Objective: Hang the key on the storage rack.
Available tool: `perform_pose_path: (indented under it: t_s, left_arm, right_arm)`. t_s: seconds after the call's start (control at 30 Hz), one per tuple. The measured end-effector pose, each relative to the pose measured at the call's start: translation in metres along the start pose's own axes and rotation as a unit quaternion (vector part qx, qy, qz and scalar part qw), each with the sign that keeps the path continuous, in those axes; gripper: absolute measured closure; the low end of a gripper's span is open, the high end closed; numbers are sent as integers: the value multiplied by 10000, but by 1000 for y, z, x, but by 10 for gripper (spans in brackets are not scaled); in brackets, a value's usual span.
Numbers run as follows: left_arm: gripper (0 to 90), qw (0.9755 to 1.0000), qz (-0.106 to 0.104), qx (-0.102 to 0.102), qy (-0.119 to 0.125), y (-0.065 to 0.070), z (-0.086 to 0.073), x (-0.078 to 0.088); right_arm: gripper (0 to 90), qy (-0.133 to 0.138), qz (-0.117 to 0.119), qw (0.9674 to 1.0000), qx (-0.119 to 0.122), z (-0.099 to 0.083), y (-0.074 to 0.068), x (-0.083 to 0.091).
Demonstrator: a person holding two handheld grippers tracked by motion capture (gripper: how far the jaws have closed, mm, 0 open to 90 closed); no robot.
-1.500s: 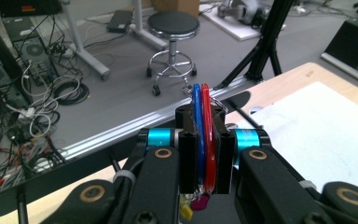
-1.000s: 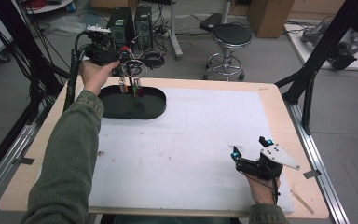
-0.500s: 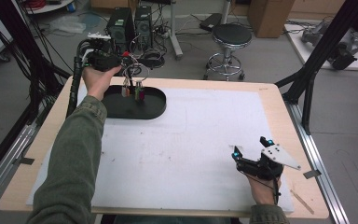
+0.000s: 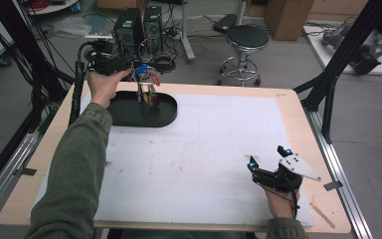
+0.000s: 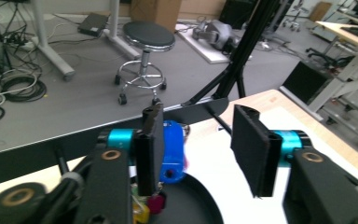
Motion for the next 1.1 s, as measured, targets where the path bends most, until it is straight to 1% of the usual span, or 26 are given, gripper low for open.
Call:
perform_pose_path:
  t_s: [0.07,0.17,0.2,0.23,0.3,0.37,0.4,0.47,0.5,0.53,0.57,0.63,0.67,0.77,0.8,0.83,0.9,0.97,1.1]
  left_arm:
    - [426,10000,14,-30,14,1,0,2]
    - [366,9999,-31,9,100,3,-1,5]
    - [331,9999,-49,24,111,4,-2,6]
    - [331,9999,-50,34,86,4,-2,7]
    - [284,10000,-57,-24,-57,6,-4,8]
    - [217,9998,-57,-63,-163,9,-5,8]
    - [183,9996,-39,-129,-241,11,-6,8]
    - [143,9994,-92,-173,-273,16,-7,8]
    - [87,9994,-134,-203,-249,20,-7,9]
    - [87,9992,-192,-234,-243,22,-8,10]
    - [61,9990,-281,-244,-244,27,-10,11]
    - [51,9988,-262,-327,-254,32,-13,13]
    - [24,9987,-254,-362,-268,34,-15,14]
    - [16,9986,-246,-396,-235,38,-20,19]
    - [16,9987,-236,-408,-208,38,-21,21]
    - [16,9987,-229,-423,-188,38,-22,23]
    - [16,9989,-200,-394,-158,37,-25,26]
    - [16,9990,-65,-404,-163,34,-28,30]
    - [16,9992,-3,-350,-174,30,-31,35]
  right_arm:
    - [8,7,-4,10000,10,0,0,0]
    - [8,9,-2,10000,9,0,0,0]
    - [8,9,-2,10000,6,0,0,0]
    - [8,9,-2,10000,6,0,0,0]
    - [8,-1,-3,10000,10,0,0,0]
    - [8,-2,-4,10000,-3,0,-1,0]
    - [8,3,-4,10000,0,0,-1,0]
    - [8,11,-11,10000,-7,1,-1,1]
    - [8,0,-15,10000,12,1,-1,1]
    - [8,0,-15,10000,12,1,-1,1]
    - [8,10,-8,10000,10,1,-2,1]
    - [8,-16,-21,10000,14,1,-2,2]
    - [8,-14,-22,10000,29,1,-2,2]
    - [8,-4,-18,10000,48,1,-2,3]
    - [8,-16,-11,10000,9,1,-3,3]
    - [8,-4,-23,10000,31,1,-2,4]
    - [8,-2,-27,10000,16,1,-2,4]
    - [8,-13,-28,10000,5,1,-2,4]
    - [8,-38,-19,10000,47,0,-3,2]
Point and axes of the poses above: each handheld gripper's, and its own axes: x roughly backward along the jaws, z roughly out of its top, y roughly to its right, the point moved 4 cm from there along -x, roughly forward along the jaws, and after that the axes turned 2 degrees about y, right-handed, at the moved point
